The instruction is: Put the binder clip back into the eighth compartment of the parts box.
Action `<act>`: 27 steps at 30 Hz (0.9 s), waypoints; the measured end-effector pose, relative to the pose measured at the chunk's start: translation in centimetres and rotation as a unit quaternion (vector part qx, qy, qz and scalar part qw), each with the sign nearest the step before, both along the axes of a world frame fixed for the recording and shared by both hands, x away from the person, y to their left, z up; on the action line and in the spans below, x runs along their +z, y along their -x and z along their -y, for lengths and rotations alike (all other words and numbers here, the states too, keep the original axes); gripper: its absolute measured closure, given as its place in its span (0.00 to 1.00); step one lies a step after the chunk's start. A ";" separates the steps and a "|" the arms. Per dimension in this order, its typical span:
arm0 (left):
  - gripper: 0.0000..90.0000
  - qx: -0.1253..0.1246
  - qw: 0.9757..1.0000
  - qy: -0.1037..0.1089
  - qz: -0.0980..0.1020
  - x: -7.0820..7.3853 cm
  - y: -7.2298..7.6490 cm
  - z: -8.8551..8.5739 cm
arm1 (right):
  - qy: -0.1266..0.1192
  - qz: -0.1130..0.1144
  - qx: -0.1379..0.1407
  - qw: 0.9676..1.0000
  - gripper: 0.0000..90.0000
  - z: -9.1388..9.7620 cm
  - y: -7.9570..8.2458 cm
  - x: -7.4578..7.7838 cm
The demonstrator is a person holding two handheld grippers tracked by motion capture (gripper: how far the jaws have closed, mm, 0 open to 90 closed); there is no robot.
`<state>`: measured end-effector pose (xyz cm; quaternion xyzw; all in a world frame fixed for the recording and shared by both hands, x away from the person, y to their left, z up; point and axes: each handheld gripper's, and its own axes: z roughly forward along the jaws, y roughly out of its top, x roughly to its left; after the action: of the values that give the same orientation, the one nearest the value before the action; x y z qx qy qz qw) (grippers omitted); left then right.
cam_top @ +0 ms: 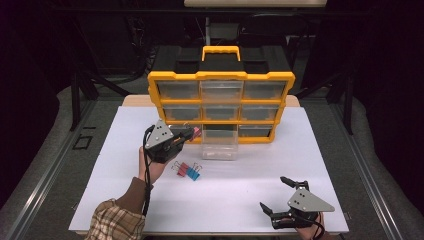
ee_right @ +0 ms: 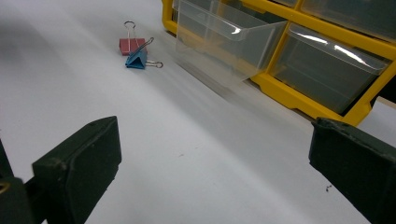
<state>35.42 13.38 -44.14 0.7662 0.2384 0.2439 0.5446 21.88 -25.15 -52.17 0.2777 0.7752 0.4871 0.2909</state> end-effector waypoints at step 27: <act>0.98 -0.036 0.999 -0.008 -0.006 -1.0 -1.6 3.6 | 0.000 -0.004 0.002 1.000 0.02 0.0 -0.1 -0.1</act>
<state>36.98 9.82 -45.15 0.7801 0.2114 0.2215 0.5456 21.93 -25.15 -52.24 0.2782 0.7768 0.4864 0.2873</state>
